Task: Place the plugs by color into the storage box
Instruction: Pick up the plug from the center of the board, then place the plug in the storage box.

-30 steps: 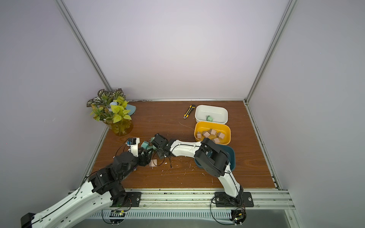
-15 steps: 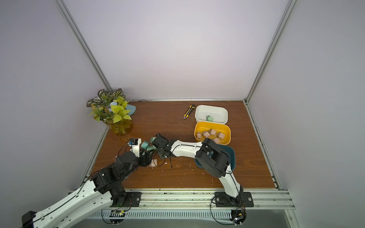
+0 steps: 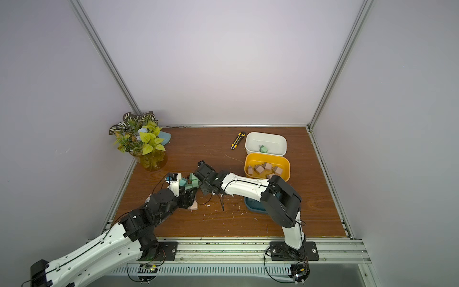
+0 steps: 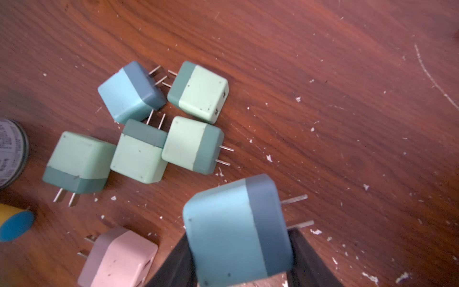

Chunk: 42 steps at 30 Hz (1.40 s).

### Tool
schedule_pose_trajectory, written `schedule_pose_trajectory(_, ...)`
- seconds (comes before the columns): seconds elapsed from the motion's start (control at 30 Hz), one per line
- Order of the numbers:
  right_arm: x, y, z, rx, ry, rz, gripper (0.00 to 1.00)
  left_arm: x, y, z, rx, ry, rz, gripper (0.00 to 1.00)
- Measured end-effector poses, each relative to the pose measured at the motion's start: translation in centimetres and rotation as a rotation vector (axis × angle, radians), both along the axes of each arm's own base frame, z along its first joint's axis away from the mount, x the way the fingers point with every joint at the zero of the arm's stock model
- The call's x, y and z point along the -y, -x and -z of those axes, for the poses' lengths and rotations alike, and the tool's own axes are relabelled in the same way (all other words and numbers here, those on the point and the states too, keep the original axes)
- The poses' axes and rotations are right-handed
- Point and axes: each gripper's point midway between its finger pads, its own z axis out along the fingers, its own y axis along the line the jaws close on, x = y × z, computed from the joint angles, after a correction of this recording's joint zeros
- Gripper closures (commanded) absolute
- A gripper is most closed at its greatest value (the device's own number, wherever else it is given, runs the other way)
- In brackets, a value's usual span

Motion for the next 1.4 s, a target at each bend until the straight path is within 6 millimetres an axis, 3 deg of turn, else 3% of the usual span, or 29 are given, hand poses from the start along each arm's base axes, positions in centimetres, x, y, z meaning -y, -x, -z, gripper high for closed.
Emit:
schedule_pose_trajectory(0.23,4.3,-0.5,-2.5,0.005,-0.074,0.094,0.58,0.8,-0.2,-0.3,0.008,0.019,0.022,0.30)
schedule_pose_trajectory(0.57,14.7,-0.3,-3.1,-0.027,-0.156,0.311,0.60,4.6,-1.4,-0.2,-0.013,0.066,0.114,0.33)
schedule_pose_trajectory(0.83,22.8,1.9,-1.6,-0.068,-0.150,0.472,0.60,10.2,-2.8,0.3,-0.067,0.115,0.243,0.34)
schedule_pose_trajectory(1.0,26.9,3.6,0.0,-0.118,-0.125,0.559,0.60,15.3,-2.7,0.9,-0.101,0.121,0.355,0.34)
schedule_pose_trajectory(1.2,30.1,4.5,0.7,-0.151,-0.122,0.646,0.57,21.0,-2.6,1.1,-0.149,0.154,0.489,0.35)
schedule_pose_trajectory(1.33,31.6,4.8,1.8,-0.189,-0.102,0.700,0.55,23.7,-2.5,0.3,-0.155,0.188,0.558,0.35)
schedule_pose_trajectory(1.4,32.2,4.6,2.1,-0.198,-0.095,0.725,0.49,24.7,-2.3,-0.1,-0.158,0.203,0.586,0.35)
